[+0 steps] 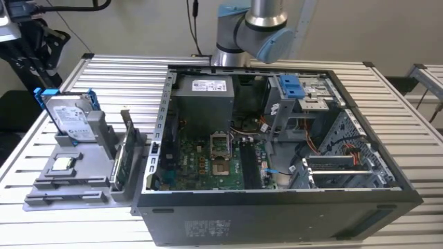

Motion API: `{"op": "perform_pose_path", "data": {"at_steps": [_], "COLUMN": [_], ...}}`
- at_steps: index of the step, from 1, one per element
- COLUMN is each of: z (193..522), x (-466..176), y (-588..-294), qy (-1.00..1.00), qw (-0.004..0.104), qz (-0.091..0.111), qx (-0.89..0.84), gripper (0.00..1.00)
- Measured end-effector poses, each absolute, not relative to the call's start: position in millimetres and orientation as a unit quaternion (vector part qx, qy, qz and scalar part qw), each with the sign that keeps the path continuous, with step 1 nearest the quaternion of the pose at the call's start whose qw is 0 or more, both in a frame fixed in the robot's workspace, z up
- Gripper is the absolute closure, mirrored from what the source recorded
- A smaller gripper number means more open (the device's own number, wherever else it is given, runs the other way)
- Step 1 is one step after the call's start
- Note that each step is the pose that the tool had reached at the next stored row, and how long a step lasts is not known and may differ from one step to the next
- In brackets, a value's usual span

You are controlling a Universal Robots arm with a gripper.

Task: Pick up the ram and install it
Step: 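Reach for the ram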

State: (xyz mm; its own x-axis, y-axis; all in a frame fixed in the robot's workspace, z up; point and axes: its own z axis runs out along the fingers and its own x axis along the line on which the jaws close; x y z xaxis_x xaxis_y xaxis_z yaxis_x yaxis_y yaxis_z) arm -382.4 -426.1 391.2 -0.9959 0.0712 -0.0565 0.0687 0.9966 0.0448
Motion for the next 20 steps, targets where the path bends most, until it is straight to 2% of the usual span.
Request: {"op": "perform_pose_path", "data": {"at_steps": [20], "z": [366.1], "x": [-383.3], "y": [-438.4], "qy": [0.999], "qw": [0.026], "qz": [0.017], "qx": [0.035], "gripper": [0.89]}}
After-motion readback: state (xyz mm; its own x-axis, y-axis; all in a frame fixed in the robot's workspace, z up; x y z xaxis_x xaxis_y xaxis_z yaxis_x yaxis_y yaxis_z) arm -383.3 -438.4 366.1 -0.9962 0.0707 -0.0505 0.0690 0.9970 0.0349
